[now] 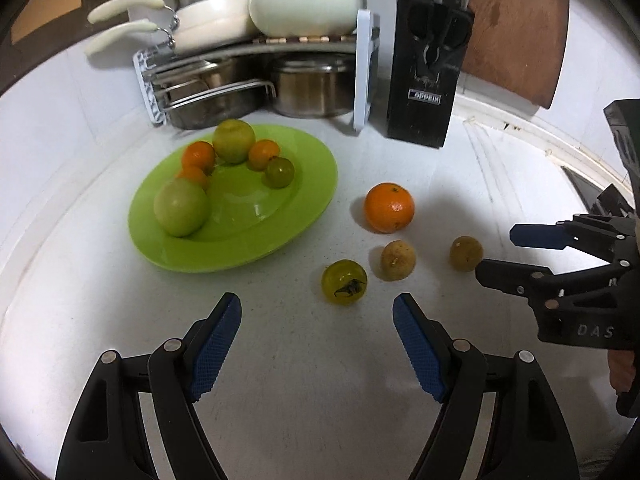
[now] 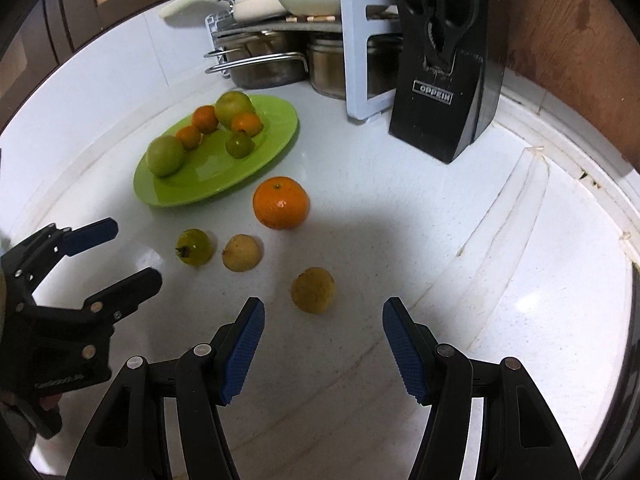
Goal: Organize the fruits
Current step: 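Withdraw both open tools toward the remaining small fruits on the counter, then grasp a small dark green fruit with the left tool while the right tool grasps a small brown fruit, then carry both held small fruits over the lime-green plate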
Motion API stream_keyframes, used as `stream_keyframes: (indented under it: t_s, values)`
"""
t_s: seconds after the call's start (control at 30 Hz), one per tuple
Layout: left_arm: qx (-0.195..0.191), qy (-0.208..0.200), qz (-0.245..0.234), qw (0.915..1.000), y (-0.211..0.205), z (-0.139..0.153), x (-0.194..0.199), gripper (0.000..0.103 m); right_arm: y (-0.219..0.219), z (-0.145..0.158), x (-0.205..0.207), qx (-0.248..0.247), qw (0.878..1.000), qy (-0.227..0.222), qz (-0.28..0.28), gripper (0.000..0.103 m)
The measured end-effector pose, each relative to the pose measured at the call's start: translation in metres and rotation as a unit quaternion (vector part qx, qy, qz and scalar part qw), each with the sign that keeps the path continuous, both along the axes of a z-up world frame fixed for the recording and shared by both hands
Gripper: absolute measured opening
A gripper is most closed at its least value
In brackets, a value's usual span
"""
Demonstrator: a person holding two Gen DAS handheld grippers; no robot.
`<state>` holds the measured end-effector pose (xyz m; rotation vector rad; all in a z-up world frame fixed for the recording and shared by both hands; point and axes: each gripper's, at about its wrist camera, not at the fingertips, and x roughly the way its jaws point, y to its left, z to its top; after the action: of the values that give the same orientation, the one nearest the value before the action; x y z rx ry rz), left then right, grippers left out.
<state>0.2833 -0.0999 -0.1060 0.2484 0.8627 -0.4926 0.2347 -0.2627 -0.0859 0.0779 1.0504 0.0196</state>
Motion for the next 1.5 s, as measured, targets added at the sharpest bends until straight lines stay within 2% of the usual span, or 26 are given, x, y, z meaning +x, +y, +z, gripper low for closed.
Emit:
stream_keyframes:
  t_s: [0.1,0.43,0.73,0.9,1.23,1.5]
  values:
    - [0.004,0.004,-0.006,1.0000,-0.006,-0.004,0.006,0.075,-0.001,-0.005,0.004,0.007,1.000,0.006,0.002,0.059]
    - [0.000,0.024,-0.013,0.9996,-0.018,-0.012,0.022,0.058,-0.002,-0.011,0.011,0.028,1.000,0.010,0.009,0.046]
    - [-0.002,0.042,-0.024,0.9988,-0.025,-0.018,0.025,0.031,0.002,-0.015,0.019,0.036,0.999,0.013,0.021,0.035]
    - [0.000,0.039,-0.023,0.9990,-0.025,-0.018,0.025,0.030,0.002,-0.018,0.022,0.034,0.999,0.015,0.022,0.029]
    - [-0.010,0.037,-0.013,0.9992,-0.021,-0.010,0.022,0.030,0.002,-0.017,0.020,0.036,0.999,0.012,0.020,0.029]
    - [-0.017,0.019,-0.008,0.9996,-0.015,0.005,0.015,0.030,0.008,0.000,0.020,0.039,0.999,-0.007,0.028,0.029]
